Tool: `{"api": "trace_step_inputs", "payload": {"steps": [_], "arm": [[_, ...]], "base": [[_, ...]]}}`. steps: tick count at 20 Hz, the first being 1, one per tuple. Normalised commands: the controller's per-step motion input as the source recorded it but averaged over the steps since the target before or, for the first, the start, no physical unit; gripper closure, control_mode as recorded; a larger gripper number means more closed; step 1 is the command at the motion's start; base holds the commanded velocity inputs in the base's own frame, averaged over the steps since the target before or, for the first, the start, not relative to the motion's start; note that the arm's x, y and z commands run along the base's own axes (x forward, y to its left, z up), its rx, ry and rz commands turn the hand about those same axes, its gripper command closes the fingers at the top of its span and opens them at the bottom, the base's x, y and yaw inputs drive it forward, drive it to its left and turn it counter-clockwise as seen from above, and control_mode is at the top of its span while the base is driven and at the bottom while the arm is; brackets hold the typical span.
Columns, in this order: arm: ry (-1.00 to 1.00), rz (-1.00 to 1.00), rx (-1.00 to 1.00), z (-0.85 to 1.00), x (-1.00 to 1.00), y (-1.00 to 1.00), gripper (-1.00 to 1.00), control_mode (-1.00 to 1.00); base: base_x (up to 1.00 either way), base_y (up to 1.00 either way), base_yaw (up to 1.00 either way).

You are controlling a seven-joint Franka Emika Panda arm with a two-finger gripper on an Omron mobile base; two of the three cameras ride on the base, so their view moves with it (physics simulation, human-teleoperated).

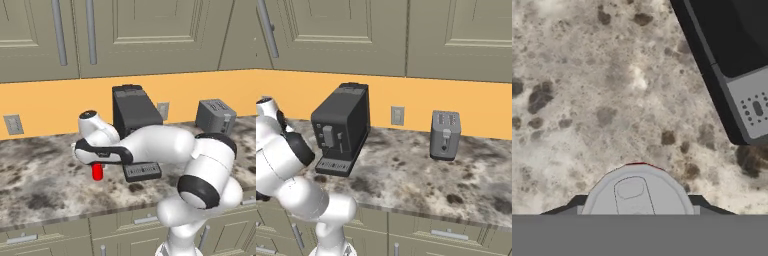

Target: Four empty soda cans are scattered around the kitchen. Gather all the cans and cluster them next to the stove for recycling.

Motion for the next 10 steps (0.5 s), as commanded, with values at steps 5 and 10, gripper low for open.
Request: {"api": "trace_step_inputs", "payload": {"steps": [5,10], "arm": [[-0.20,0.41,0.00,0.28,-0.54,-0.15,1.00,-1.00],[-0.07,0.17,0.10,0.27,-0.39,-0.16,1.00,-1.00]], "base": [[0.00,0.00,0.00],[0.00,0.00,0.00]]}}
